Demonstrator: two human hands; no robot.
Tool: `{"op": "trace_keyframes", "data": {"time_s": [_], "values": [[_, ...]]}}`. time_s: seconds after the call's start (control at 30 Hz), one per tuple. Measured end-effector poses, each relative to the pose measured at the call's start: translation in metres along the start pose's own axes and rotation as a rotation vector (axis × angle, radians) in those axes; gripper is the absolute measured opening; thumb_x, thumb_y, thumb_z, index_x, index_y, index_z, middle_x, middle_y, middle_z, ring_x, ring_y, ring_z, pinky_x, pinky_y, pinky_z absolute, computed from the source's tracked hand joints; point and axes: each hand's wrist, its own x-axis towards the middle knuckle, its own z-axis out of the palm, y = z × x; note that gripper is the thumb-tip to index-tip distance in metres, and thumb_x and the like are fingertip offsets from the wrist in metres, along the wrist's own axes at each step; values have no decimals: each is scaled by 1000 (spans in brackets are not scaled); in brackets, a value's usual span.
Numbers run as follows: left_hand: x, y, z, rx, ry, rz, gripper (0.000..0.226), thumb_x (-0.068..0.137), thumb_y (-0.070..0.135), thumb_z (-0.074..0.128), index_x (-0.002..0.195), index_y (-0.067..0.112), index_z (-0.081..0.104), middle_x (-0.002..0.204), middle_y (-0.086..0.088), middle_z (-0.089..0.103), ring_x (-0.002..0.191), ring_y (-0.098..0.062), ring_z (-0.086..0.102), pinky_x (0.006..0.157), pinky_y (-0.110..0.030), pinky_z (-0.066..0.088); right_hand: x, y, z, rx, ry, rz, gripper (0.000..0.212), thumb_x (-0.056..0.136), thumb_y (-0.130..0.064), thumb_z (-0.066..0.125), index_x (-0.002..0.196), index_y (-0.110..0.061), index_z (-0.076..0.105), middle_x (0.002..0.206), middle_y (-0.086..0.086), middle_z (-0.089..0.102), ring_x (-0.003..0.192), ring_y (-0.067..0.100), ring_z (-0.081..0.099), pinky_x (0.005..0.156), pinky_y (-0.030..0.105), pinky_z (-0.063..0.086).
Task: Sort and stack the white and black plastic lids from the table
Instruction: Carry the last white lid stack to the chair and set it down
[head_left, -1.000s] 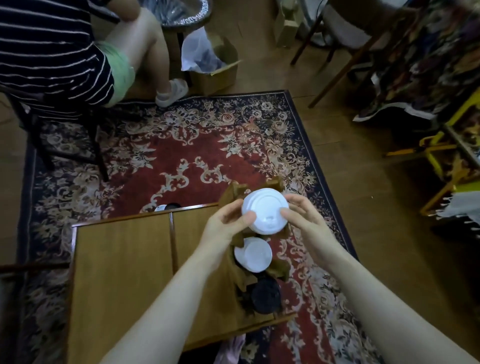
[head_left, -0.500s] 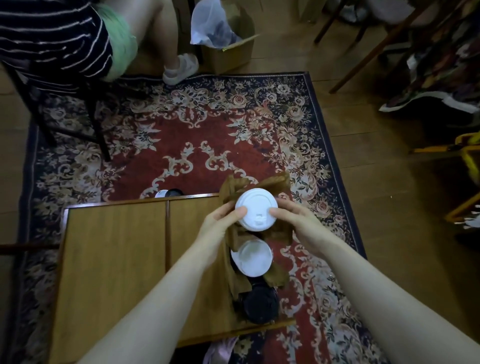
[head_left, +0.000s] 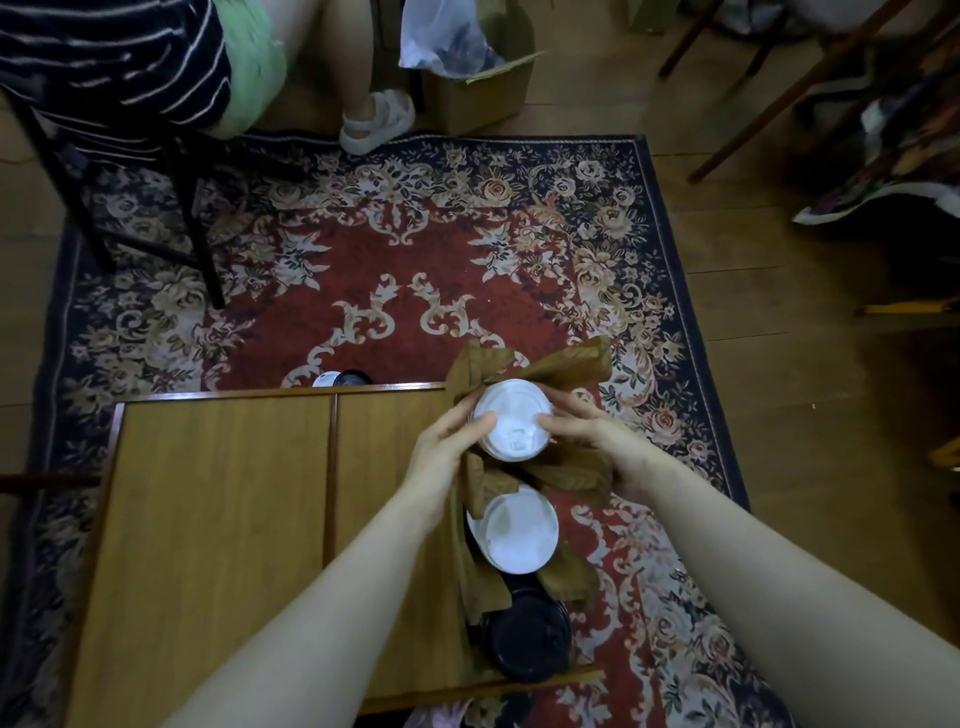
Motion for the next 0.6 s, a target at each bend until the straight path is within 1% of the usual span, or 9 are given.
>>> {"op": "trace_keyframes", "data": {"time_s": [0.07, 0.13, 0.23, 0.27, 0.37, 0.43, 0.47, 0.57, 0.6], "values": [[5, -3, -1, 11, -10, -18, 50, 89, 25, 71, 137, 24, 59, 131, 3, 65, 124, -14, 58, 112, -38, 43, 6, 2, 0, -8, 23, 20, 44, 83, -16, 68, 125, -27, 58, 127, 9, 63, 118, 30, 61, 105, 47, 47], [11, -5, 0, 39, -11, -33, 51, 89, 27, 70, 139, 25, 58, 134, 2, 63, 125, -15, 57, 113, -40, 42, 9, 4, -2, -10, 63, 40, 42, 87, -14, 68, 127, -22, 56, 124, 13, 64, 117, 33, 61, 104, 49, 47], [20, -5, 2, 58, -9, -44, 48, 92, 25, 67, 139, 24, 56, 134, -1, 62, 123, -17, 57, 111, -37, 42, 12, 5, -6, -30, 72, 41, 24, 88, -14, 68, 107, -28, 61, 115, 10, 66, 115, 32, 61, 104, 48, 46], [22, -4, 3, 55, -5, -50, 47, 92, 24, 66, 139, 23, 56, 133, -2, 63, 121, -17, 58, 111, -38, 43, 12, 5, -7, -47, 73, 37, 23, 88, -15, 68, 104, -29, 61, 113, 8, 66, 113, 30, 62, 103, 47, 47], [24, -4, 3, 27, -16, -71, 44, 93, 23, 65, 136, 22, 58, 126, -3, 67, 115, -17, 63, 106, -38, 47, 14, 5, -8, -62, 75, 19, 25, 89, -15, 68, 108, -28, 58, 106, 3, 67, 101, 20, 65, 86, 34, 55], [22, -3, 3, 12, -30, -69, 37, 94, 23, 63, 131, 24, 59, 120, 0, 69, 109, -14, 65, 101, -34, 51, 15, 5, -7, -52, 78, 10, 24, 87, -15, 69, 104, -29, 59, 105, 1, 67, 95, 16, 66, 75, 27, 56], [22, -2, 2, 13, -35, -68, 33, 95, 23, 62, 128, 24, 60, 118, 1, 69, 108, -13, 65, 100, -33, 51, 16, 6, -6, -50, 82, 8, 26, 84, -15, 71, 102, -30, 60, 107, 2, 67, 96, 17, 66, 76, 28, 56], [22, -3, 1, 53, -42, -71, 29, 95, 26, 62, 124, 27, 60, 123, -1, 68, 115, -17, 63, 105, -37, 48, 18, 9, -6, -14, 100, 3, 32, 75, -18, 75, 101, -30, 60, 120, 7, 64, 110, 25, 63, 96, 40, 52], [21, -3, 2, 79, -44, -68, 32, 95, 28, 62, 127, 26, 59, 126, -2, 67, 118, -18, 62, 107, -38, 47, 18, 9, -6, 2, 100, 5, 31, 77, -17, 74, 101, -29, 60, 120, 7, 63, 111, 25, 63, 98, 41, 51]]}}
